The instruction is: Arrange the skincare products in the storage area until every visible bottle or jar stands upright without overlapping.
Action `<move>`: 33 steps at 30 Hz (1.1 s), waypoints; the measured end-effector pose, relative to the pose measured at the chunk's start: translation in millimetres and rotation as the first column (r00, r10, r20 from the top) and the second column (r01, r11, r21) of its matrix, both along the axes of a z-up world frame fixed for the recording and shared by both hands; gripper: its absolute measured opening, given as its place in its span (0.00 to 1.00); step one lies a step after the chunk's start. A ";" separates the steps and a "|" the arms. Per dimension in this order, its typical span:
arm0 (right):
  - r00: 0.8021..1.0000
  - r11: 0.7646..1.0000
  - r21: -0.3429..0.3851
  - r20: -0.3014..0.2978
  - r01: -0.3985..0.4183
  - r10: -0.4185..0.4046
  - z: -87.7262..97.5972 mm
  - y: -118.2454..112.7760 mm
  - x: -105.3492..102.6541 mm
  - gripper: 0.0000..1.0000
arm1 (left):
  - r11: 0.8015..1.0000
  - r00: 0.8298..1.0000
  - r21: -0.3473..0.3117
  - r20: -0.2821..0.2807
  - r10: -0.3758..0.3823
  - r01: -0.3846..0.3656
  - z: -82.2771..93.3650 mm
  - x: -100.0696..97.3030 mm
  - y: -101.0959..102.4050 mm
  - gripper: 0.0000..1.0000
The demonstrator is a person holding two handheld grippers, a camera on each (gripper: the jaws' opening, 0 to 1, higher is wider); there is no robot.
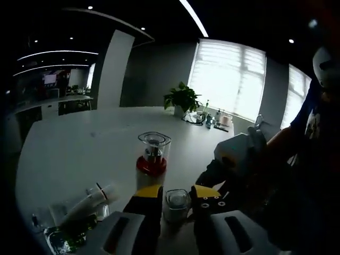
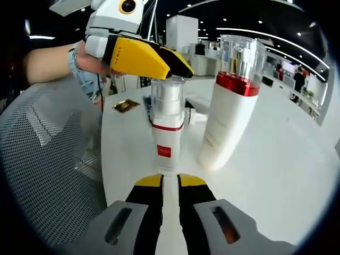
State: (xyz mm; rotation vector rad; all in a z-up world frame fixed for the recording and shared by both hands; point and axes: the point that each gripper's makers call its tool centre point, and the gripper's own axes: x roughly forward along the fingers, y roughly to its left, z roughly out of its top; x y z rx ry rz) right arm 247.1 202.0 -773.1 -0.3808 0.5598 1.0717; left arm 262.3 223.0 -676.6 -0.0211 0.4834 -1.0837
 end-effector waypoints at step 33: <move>0.999 1.000 0.011 0.033 -0.023 0.023 15.7 5.1 -4.4 0.10 | 0.934 0.980 0.325 -0.177 -0.092 0.146 -80.1 -26.6 7.5 0.14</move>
